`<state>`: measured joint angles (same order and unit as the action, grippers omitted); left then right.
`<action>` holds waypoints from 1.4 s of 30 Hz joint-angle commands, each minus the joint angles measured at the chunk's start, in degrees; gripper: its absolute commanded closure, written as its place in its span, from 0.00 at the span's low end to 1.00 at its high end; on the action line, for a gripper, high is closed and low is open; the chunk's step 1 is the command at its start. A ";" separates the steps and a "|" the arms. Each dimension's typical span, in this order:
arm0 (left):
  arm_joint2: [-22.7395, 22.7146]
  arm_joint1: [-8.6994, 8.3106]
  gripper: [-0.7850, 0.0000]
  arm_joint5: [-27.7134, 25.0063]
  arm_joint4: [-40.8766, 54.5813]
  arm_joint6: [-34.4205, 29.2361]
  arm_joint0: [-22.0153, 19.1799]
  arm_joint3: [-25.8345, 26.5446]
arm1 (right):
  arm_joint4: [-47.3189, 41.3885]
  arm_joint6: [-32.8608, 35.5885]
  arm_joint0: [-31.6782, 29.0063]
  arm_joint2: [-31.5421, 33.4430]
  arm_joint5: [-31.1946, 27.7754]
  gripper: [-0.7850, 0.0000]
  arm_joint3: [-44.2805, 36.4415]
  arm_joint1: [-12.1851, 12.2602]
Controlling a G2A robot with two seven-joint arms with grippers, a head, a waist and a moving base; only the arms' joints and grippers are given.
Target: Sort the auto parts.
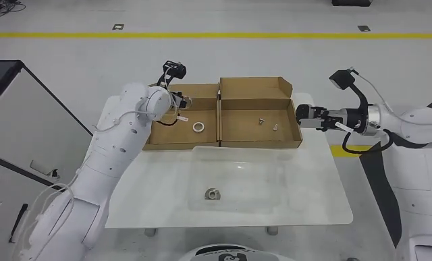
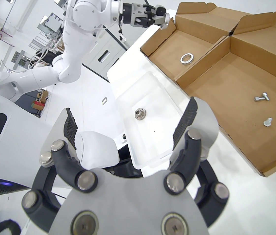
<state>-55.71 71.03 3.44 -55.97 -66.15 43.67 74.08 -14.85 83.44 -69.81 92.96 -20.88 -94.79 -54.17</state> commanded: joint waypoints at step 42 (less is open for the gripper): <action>17.35 15.21 1.00 -6.18 16.30 -1.23 -19.29 -53.25 | 0.00 0.00 0.00 0.00 0.00 0.00 0.00 0.00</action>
<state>-38.54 85.96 -2.70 -39.70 -67.38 24.49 21.41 -14.85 83.44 -69.81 92.96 -20.88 -94.79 -54.17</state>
